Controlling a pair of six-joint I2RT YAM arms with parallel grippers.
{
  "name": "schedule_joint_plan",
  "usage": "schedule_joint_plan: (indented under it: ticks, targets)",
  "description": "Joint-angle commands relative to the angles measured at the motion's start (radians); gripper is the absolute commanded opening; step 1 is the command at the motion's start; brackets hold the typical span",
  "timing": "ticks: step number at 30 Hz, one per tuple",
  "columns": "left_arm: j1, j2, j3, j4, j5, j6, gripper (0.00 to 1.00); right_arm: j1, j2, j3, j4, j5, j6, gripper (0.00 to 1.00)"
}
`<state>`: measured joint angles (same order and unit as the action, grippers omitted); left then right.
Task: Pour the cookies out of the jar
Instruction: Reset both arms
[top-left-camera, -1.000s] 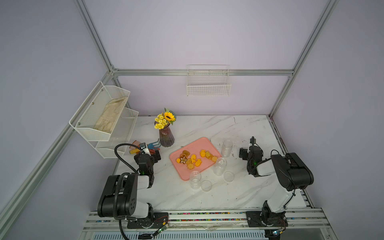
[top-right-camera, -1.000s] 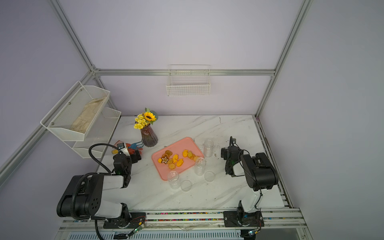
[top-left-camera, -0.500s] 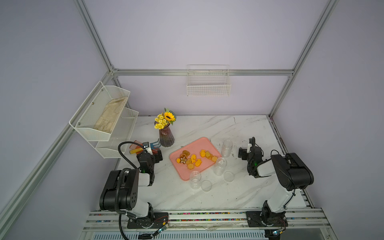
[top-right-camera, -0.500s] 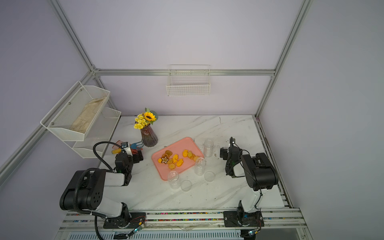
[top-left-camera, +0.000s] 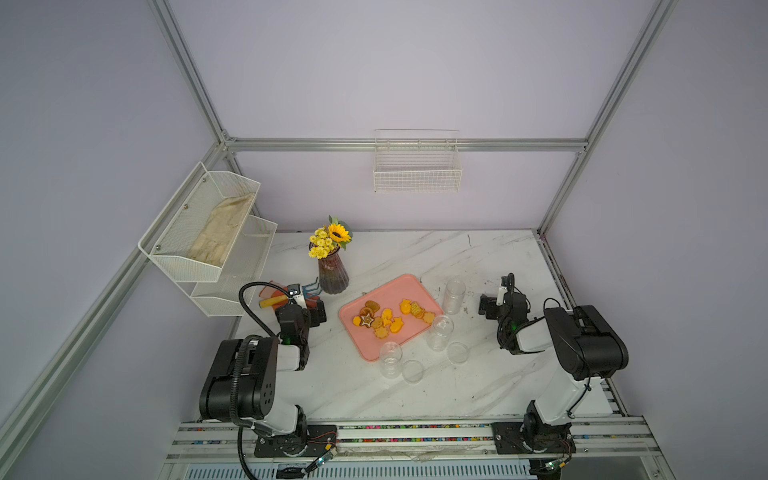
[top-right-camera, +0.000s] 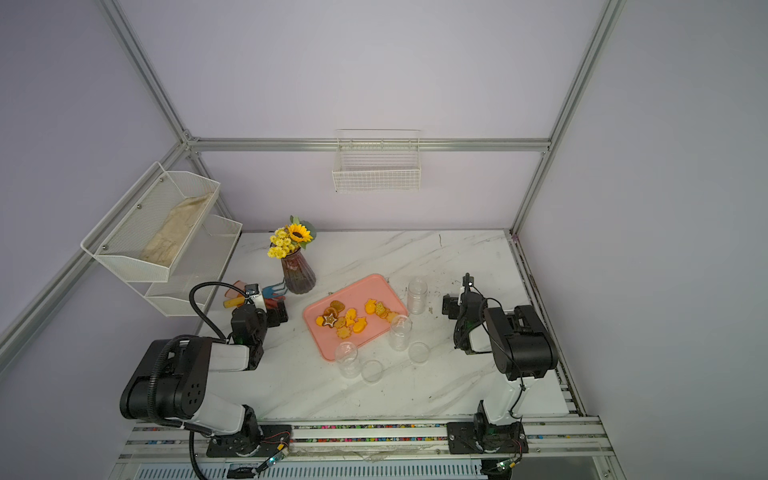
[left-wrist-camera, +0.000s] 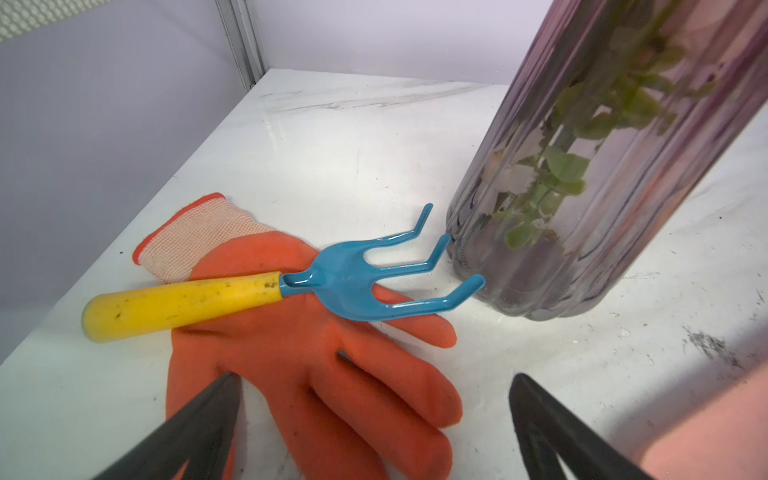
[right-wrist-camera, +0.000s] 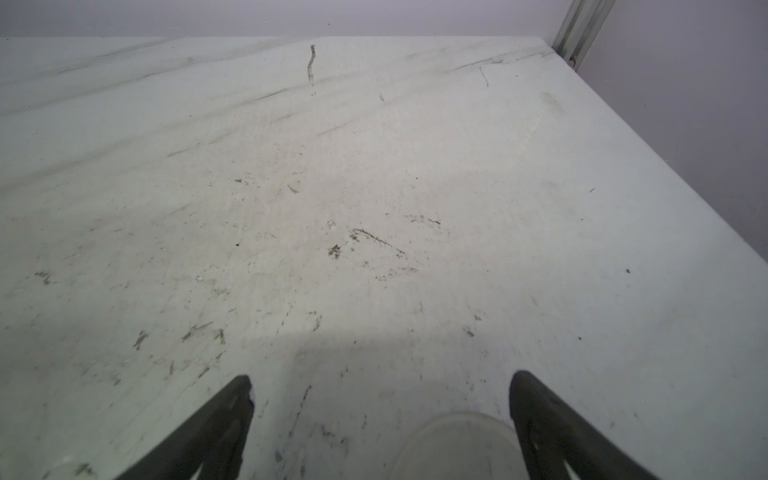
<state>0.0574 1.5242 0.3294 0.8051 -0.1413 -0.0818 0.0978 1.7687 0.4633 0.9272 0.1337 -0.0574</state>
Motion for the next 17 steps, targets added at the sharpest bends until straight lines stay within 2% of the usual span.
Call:
schedule_joint_plan:
  ticks: [1,17]
  targets:
    - [-0.004,0.004,0.061,0.044,0.005,0.027,1.0,-0.004,0.009,0.005,0.022,-0.006,-0.01,0.97]
    - [-0.005,0.01,0.055,0.066,0.006,0.03,1.0,-0.004,0.013,0.008,0.015,-0.01,-0.006,0.97]
